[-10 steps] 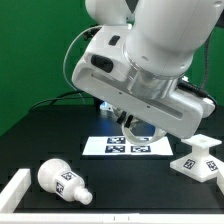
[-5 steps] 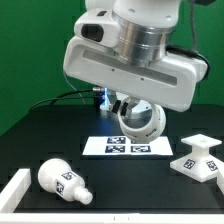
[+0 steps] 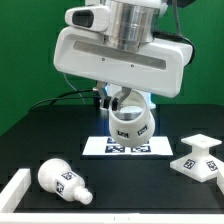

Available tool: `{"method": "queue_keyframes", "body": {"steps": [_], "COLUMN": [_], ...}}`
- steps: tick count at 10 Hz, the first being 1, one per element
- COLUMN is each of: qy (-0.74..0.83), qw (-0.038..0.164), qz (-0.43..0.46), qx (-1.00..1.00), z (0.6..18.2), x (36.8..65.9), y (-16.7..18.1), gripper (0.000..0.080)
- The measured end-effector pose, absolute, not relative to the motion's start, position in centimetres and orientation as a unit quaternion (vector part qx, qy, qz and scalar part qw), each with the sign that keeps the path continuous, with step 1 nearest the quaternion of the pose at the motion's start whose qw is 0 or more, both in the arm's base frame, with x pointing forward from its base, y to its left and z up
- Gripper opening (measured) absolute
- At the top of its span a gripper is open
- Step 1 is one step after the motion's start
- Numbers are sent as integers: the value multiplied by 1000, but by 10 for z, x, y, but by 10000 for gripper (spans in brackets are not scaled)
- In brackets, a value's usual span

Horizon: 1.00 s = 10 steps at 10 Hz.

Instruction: Assemble lamp

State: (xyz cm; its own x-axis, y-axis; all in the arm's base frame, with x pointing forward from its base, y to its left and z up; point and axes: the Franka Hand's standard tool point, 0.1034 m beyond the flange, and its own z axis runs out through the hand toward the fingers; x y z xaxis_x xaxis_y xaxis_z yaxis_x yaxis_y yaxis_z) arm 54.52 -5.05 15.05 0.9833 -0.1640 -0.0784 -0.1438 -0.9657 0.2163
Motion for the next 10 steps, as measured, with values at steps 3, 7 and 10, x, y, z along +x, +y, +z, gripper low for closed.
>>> {"method": "queue_keyframes", "body": {"steps": [3,7,10], "qy": [-75,-7,-4], "qw": [103,59,57], "qz": [-47,136,138], "qx": [991,989,989], "z": [151,152,146], "x": [545,517,509], "y": [-51,-86,-84], "gripper": [48,48,48]}}
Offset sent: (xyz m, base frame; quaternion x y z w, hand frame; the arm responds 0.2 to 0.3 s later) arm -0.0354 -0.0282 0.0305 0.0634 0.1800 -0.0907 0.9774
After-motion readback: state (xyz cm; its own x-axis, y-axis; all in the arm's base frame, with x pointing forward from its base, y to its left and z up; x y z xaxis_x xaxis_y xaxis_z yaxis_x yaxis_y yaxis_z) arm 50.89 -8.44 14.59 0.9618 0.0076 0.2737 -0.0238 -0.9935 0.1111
